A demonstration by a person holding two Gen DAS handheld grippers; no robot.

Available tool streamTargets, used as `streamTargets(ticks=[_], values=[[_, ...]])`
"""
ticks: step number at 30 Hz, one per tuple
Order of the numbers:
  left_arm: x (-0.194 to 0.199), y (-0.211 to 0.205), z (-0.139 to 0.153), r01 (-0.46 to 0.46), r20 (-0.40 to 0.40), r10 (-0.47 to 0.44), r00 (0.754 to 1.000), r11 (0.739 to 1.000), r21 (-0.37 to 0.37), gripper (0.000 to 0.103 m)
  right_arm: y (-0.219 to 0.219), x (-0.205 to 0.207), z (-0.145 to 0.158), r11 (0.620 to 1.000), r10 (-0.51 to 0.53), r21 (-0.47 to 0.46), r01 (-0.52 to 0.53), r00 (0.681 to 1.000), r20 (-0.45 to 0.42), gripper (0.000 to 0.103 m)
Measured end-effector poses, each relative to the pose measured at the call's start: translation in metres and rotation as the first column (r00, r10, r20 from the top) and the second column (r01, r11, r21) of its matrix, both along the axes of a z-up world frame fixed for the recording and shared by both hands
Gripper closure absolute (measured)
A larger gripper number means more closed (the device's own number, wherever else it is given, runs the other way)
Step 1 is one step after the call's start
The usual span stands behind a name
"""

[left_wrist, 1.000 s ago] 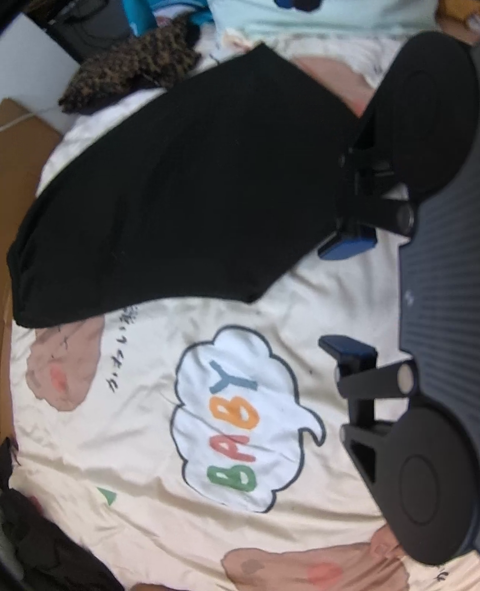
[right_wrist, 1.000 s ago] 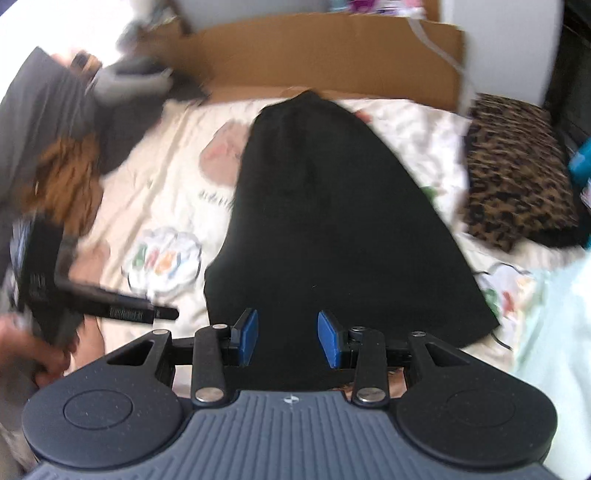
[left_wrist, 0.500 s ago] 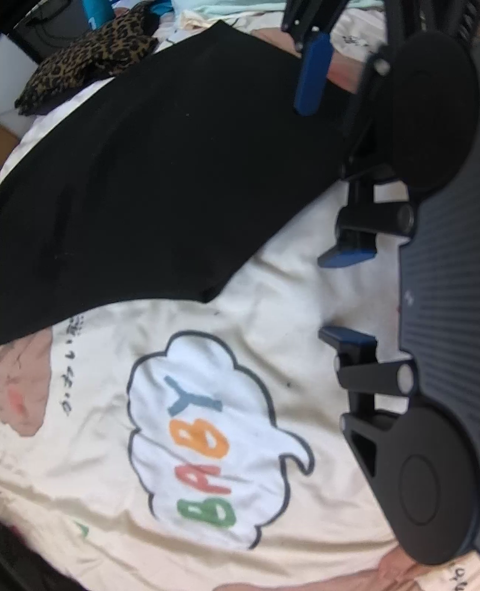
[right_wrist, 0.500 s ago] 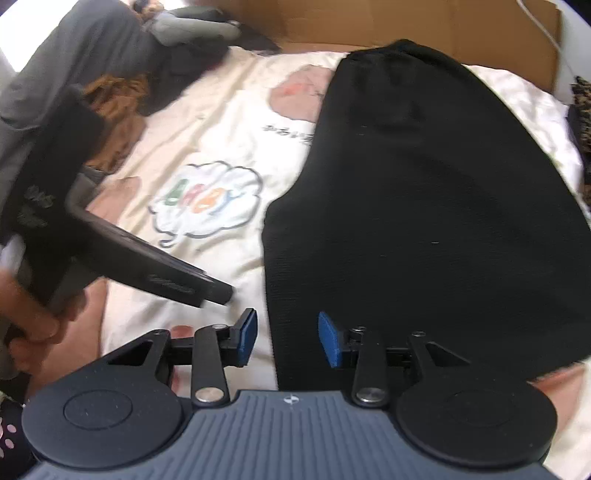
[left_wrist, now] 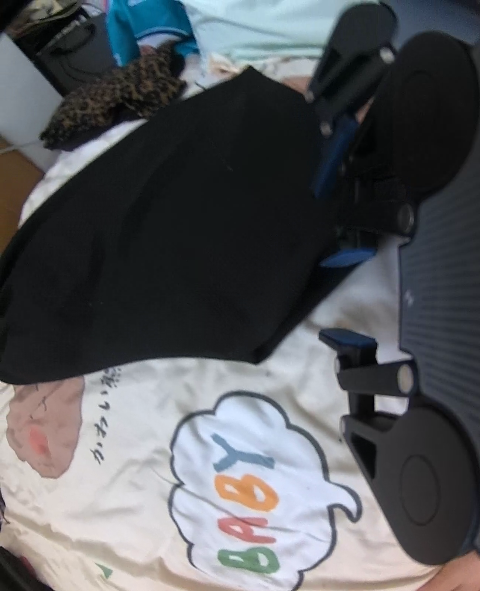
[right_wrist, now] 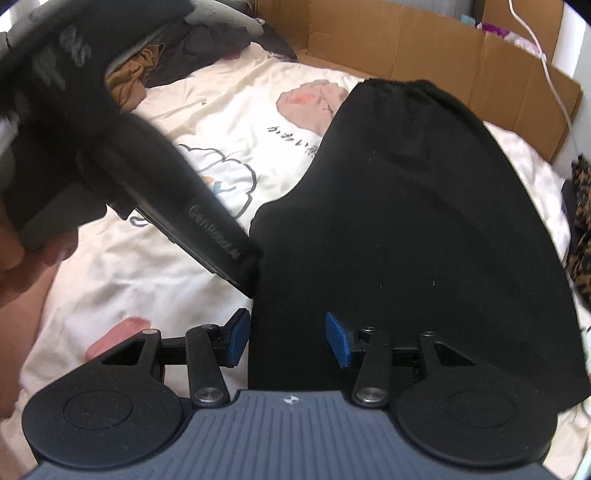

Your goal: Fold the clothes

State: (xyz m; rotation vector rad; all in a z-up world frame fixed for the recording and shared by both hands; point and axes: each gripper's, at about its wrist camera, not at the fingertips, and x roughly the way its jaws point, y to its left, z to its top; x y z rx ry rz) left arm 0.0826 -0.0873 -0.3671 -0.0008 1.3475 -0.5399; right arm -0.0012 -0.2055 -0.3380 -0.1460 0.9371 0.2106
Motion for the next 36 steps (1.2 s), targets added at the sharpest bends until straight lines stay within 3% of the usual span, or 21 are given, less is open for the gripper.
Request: streamTargets(ticks=[5, 7, 9, 11, 14, 17, 22, 28, 31, 36], values=[[0.001, 0.009, 0.001, -0.034, -0.031, 0.032, 0.999, 0.997, -0.071, 0.064, 0.015, 0.008, -0.012, 0.999, 0.009, -0.04, -0.008, 1.0, 0.021, 0.051], [0.001, 0.011, 0.0, -0.029, -0.039, 0.026, 0.999, 0.996, -0.089, 0.063, 0.013, 0.01, -0.018, 0.998, 0.006, -0.057, -0.005, 1.0, 0.009, 0.056], [0.001, 0.011, 0.001, -0.026, -0.03, 0.023, 0.999, 0.996, -0.085, 0.063, 0.007, 0.009, -0.021, 0.998, 0.003, -0.061, -0.003, 1.0, 0.001, 0.078], [0.002, 0.016, 0.002, -0.047, -0.015, 0.046, 0.999, 0.996, -0.08, 0.058, -0.005, 0.009, -0.017, 0.999, -0.033, -0.012, 0.033, 0.999, -0.004, 0.086], [0.008, 0.021, -0.004, -0.05, -0.003, 0.05, 0.999, 0.999, -0.015, 0.057, -0.021, 0.012, -0.013, 0.993, -0.111, 0.044, 0.111, 0.994, -0.024, 0.095], [0.009, 0.02, -0.003, -0.018, 0.023, 0.018, 1.0, 1.0, 0.005, 0.058, -0.036, 0.016, -0.01, 0.977, -0.173, 0.116, 0.178, 0.984, -0.051, 0.096], [0.01, 0.028, 0.002, -0.07, 0.02, 0.071, 0.997, 0.997, -0.03, 0.057, -0.054, 0.015, -0.006, 0.923, -0.196, 0.313, 0.224, 0.973, -0.12, 0.097], [0.003, 0.029, 0.0, -0.079, 0.016, 0.079, 0.997, 0.997, -0.01, 0.056, -0.055, 0.013, -0.008, 0.914, -0.215, 0.327, 0.241, 0.97, -0.112, 0.1], [-0.001, 0.027, 0.004, -0.071, 0.013, 0.072, 0.997, 0.997, -0.034, 0.044, -0.065, 0.009, -0.003, 0.886, -0.257, 0.369, 0.28, 0.96, -0.11, 0.1], [0.004, 0.017, -0.001, -0.016, 0.045, 0.016, 0.999, 1.0, 0.009, 0.042, -0.073, 0.009, 0.001, 0.874, -0.269, 0.396, 0.283, 0.959, -0.092, 0.1]])
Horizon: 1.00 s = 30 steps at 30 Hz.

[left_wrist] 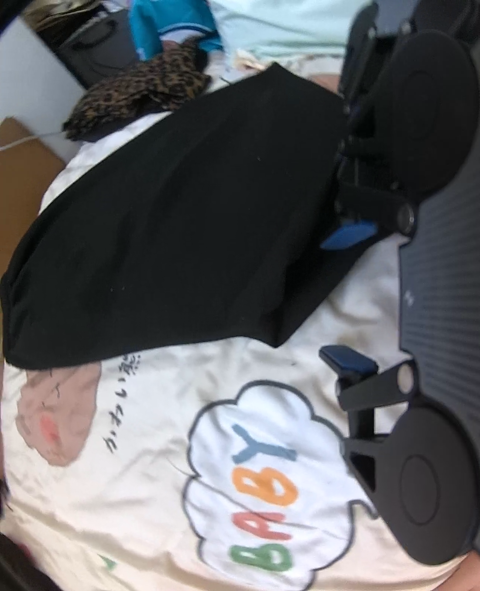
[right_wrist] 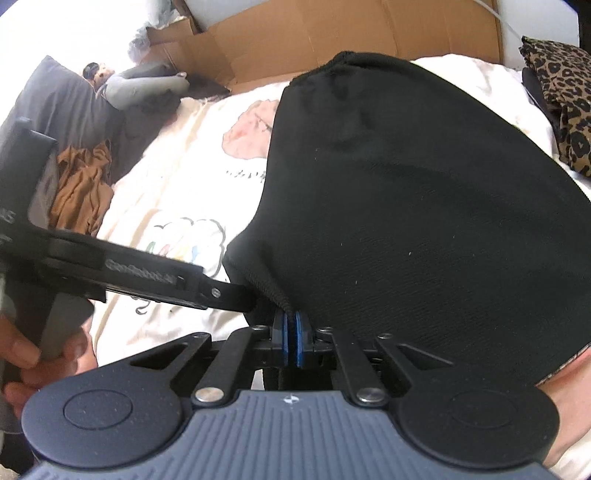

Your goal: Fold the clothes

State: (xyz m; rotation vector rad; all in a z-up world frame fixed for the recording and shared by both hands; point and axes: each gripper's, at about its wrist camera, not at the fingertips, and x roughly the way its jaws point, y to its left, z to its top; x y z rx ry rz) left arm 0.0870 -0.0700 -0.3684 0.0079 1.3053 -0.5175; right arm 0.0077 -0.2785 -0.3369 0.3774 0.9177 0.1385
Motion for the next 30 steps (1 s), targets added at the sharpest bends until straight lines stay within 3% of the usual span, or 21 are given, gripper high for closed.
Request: streamTargets(ticks=[4, 9, 14, 17, 18, 19, 20, 23, 27, 30], values=[[0.011, -0.009, -0.006, 0.062, 0.041, -0.067, 0.997, 0.992, 0.107, 0.043, -0.004, 0.001, 0.004, 1.0, -0.011, 0.013, 0.011, 1.0, 0.017, 0.1], [0.018, -0.013, -0.006, 0.155, 0.121, -0.185, 0.975, 0.962, 0.222, 0.045, -0.012, -0.005, 0.004, 0.999, -0.028, 0.025, 0.028, 0.999, 0.018, 0.1], [0.018, -0.001, -0.005, 0.143, 0.134, -0.176, 0.975, 0.964, 0.223, 0.061, -0.011, -0.01, -0.005, 0.999, -0.016, 0.039, 0.016, 1.0, -0.004, 0.1], [0.027, -0.013, -0.006, 0.122, 0.13, -0.15, 0.98, 0.971, 0.205, 0.08, -0.006, -0.009, -0.013, 0.998, 0.017, 0.063, -0.014, 0.999, -0.049, 0.097], [0.025, -0.013, -0.005, 0.123, 0.134, -0.155, 0.979, 0.969, 0.216, 0.083, -0.005, -0.009, -0.015, 0.997, 0.021, 0.071, -0.017, 0.998, -0.065, 0.094], [0.024, -0.013, -0.005, 0.126, 0.139, -0.161, 0.977, 0.964, 0.233, 0.096, -0.004, -0.01, -0.015, 0.997, 0.028, 0.075, -0.023, 0.997, -0.069, 0.091], [0.023, -0.011, -0.006, 0.123, 0.143, -0.163, 0.976, 0.959, 0.255, 0.102, -0.002, -0.012, -0.015, 0.997, 0.036, 0.078, -0.03, 0.997, -0.073, 0.083], [0.028, 0.007, -0.004, 0.071, 0.132, -0.11, 0.985, 0.959, 0.274, 0.102, 0.001, -0.018, -0.014, 0.995, 0.058, 0.087, -0.051, 0.995, -0.076, 0.066], [0.029, 0.018, 0.009, 0.045, 0.14, -0.083, 0.987, 0.966, 0.255, 0.1, -0.006, -0.026, -0.007, 0.987, 0.072, 0.149, -0.063, 0.996, -0.057, 0.066], [0.031, 0.013, 0.019, 0.04, 0.156, -0.077, 0.985, 0.973, 0.226, 0.097, -0.02, -0.035, -0.002, 0.984, 0.009, 0.18, -0.002, 0.999, -0.034, 0.066]])
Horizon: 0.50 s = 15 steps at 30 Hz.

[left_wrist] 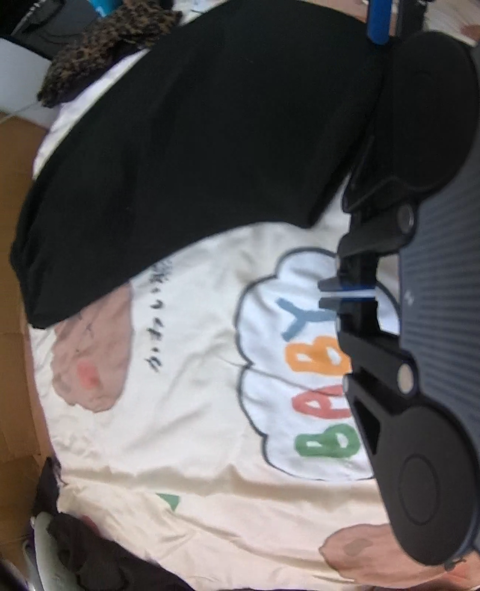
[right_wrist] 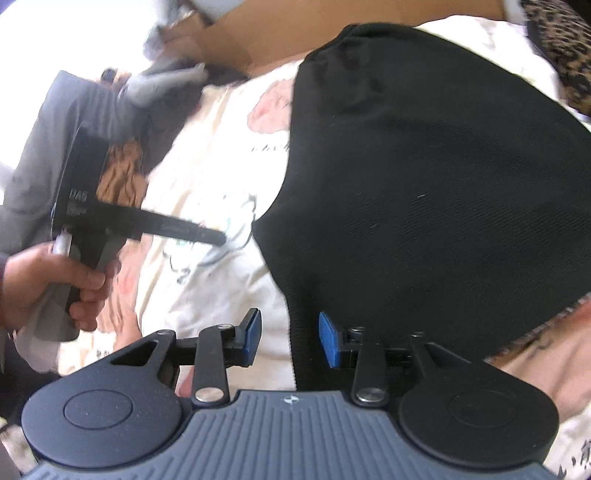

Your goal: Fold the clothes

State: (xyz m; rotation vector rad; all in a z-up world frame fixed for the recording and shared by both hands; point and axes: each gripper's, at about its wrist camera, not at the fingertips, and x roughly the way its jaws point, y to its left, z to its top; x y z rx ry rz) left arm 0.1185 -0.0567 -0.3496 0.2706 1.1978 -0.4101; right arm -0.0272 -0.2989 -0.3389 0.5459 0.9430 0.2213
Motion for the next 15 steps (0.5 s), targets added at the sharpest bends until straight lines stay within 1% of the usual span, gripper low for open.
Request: streamTargets(ticks=[2, 3, 6, 7, 10, 11, 13, 15], values=[[0.0, -0.006, 0.006, 0.008, 0.009, -0.008, 1.0, 1.0, -0.021, 0.096, -0.007, -0.003, 0.002, 0.999, -0.035, 0.003, 0.035, 0.999, 0.022, 0.068], [-0.002, -0.011, 0.009, 0.017, 0.009, -0.017, 1.0, 0.999, -0.032, 0.096, -0.011, -0.004, 0.003, 0.999, -0.053, 0.004, 0.053, 0.998, 0.033, 0.072], [-0.008, -0.032, 0.014, 0.084, 0.011, -0.083, 0.996, 0.995, -0.05, 0.095, -0.01, 0.005, -0.006, 0.999, -0.031, -0.04, 0.031, 1.0, 0.002, 0.081], [-0.011, -0.038, 0.014, 0.107, 0.015, -0.107, 0.994, 0.993, -0.051, 0.095, -0.008, 0.008, -0.011, 0.997, -0.019, -0.071, 0.018, 1.0, -0.017, 0.081], [-0.024, -0.056, 0.009, 0.179, 0.027, -0.178, 0.984, 0.982, -0.053, 0.094, -0.006, 0.014, -0.028, 0.992, -0.009, -0.122, -0.002, 0.996, -0.088, 0.079], [-0.028, -0.062, 0.008, 0.203, 0.032, -0.202, 0.979, 0.978, -0.052, 0.094, -0.006, 0.015, -0.031, 0.991, -0.009, -0.136, -0.005, 0.994, -0.106, 0.082], [-0.037, -0.068, 0.007, 0.232, 0.023, -0.231, 0.973, 0.97, -0.067, 0.094, -0.008, 0.012, -0.036, 0.986, -0.023, -0.167, 0.003, 0.993, -0.119, 0.083], [-0.047, -0.074, 0.003, 0.261, -0.004, -0.262, 0.965, 0.962, -0.081, 0.093, -0.012, 0.007, -0.038, 0.985, -0.049, -0.173, 0.027, 0.991, -0.123, 0.087]])
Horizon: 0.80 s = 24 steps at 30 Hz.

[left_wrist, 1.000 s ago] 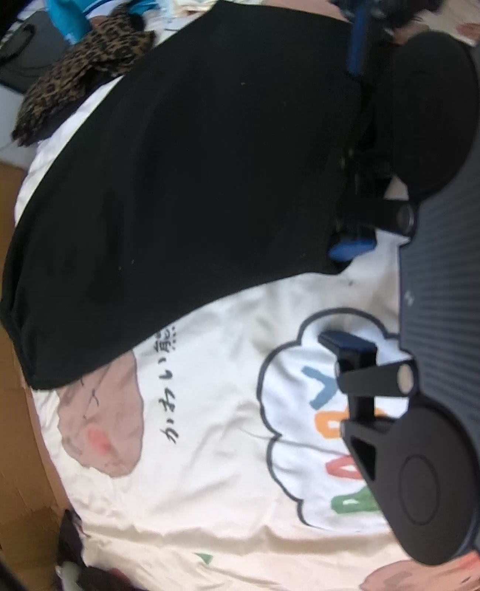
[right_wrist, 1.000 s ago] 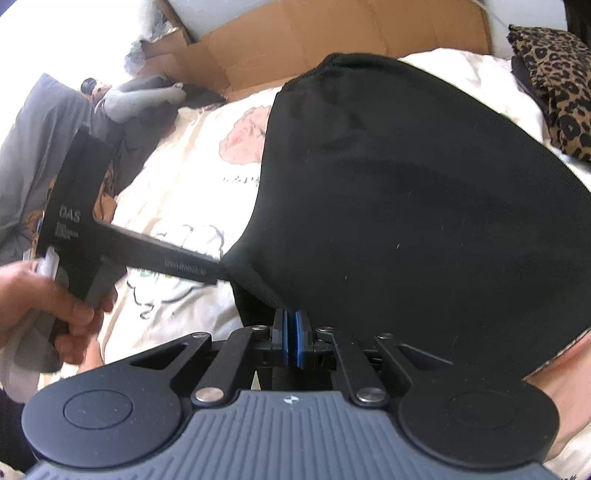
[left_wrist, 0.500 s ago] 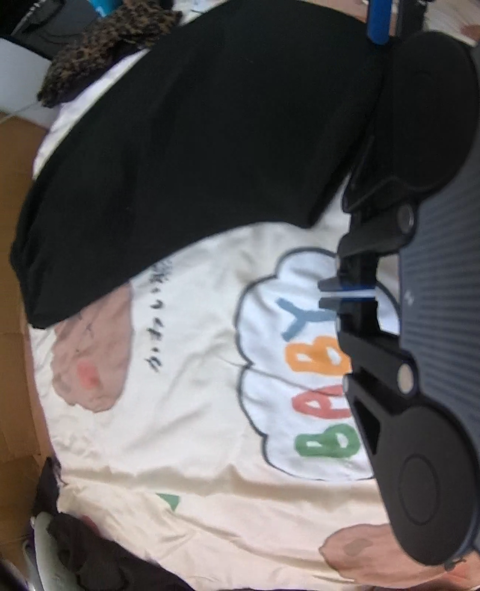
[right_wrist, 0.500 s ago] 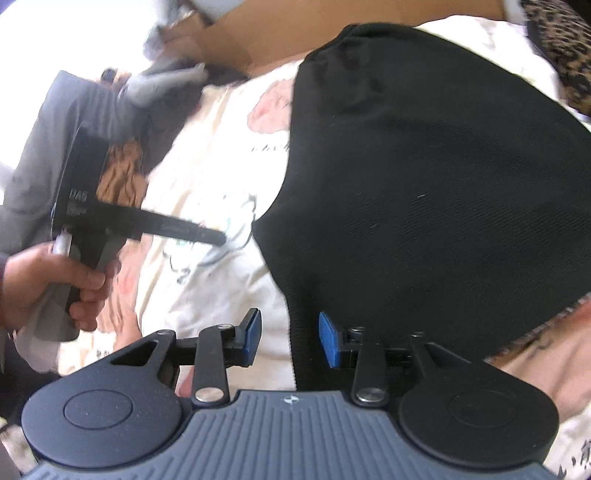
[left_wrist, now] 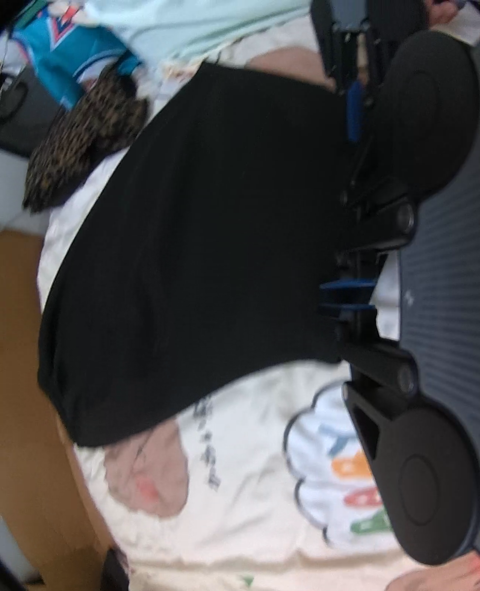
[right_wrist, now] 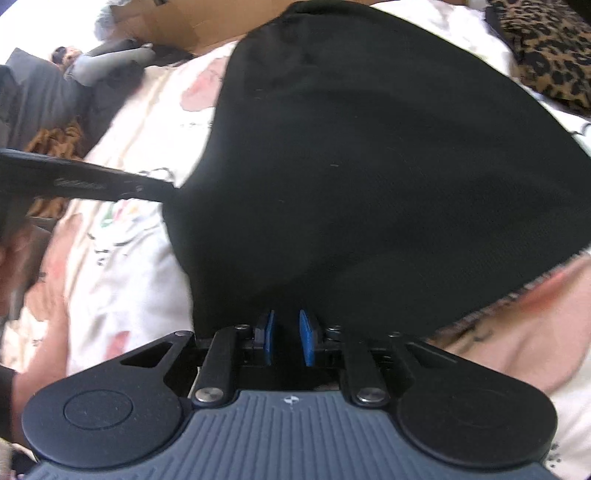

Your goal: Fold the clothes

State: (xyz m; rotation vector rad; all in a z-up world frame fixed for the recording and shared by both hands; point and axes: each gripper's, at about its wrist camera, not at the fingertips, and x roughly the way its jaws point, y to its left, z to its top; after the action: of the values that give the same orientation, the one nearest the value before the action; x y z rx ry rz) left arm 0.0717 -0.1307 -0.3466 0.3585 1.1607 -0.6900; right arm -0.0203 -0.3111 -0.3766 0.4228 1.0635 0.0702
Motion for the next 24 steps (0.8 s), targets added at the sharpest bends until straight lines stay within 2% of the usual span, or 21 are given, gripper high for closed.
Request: streamTargets(ticks=[4, 7, 12, 15, 18, 19, 21, 22, 24], values=[[-0.024, -0.01, -0.008, 0.083, -0.034, -0.082, 0.996, 0.996, 0.024, 0.093, -0.007, -0.008, 0.0, 0.998, -0.043, 0.038, 0.043, 0.999, -0.003, 0.089], [-0.039, -0.012, -0.014, 0.107, -0.066, -0.104, 0.992, 0.994, 0.034, 0.09, -0.009, -0.011, 0.0, 0.997, -0.063, 0.047, 0.063, 0.998, -0.003, 0.089], [-0.062, -0.017, -0.023, 0.137, -0.12, -0.131, 0.984, 0.989, 0.049, 0.089, -0.027, -0.017, 0.005, 0.985, -0.165, 0.058, 0.164, 0.986, 0.015, 0.089], [-0.069, -0.012, -0.02, 0.074, -0.161, -0.07, 0.984, 0.997, 0.017, 0.087, -0.04, -0.019, 0.009, 0.972, -0.232, 0.041, 0.231, 0.972, 0.037, 0.087], [-0.07, -0.004, -0.018, -0.041, -0.215, 0.037, 0.976, 0.999, -0.014, 0.087, -0.059, -0.022, 0.013, 0.952, -0.305, 0.034, 0.303, 0.951, 0.057, 0.085], [-0.069, -0.001, -0.018, -0.084, -0.238, 0.076, 0.968, 0.996, -0.026, 0.083, -0.068, -0.026, 0.014, 0.944, -0.33, 0.04, 0.328, 0.942, 0.059, 0.084], [-0.065, 0.006, -0.018, -0.189, -0.305, 0.159, 0.939, 0.979, -0.071, 0.065, -0.081, -0.029, 0.014, 0.928, -0.372, 0.047, 0.37, 0.926, 0.056, 0.076], [-0.062, 0.01, -0.02, -0.248, -0.346, 0.2, 0.917, 0.963, -0.101, 0.05, -0.087, -0.033, 0.013, 0.922, -0.386, 0.046, 0.384, 0.921, 0.055, 0.074], [-0.057, 0.017, -0.022, -0.353, -0.401, 0.273, 0.874, 0.925, -0.139, 0.046, -0.097, -0.041, 0.011, 0.913, -0.408, 0.042, 0.406, 0.911, 0.056, 0.067]])
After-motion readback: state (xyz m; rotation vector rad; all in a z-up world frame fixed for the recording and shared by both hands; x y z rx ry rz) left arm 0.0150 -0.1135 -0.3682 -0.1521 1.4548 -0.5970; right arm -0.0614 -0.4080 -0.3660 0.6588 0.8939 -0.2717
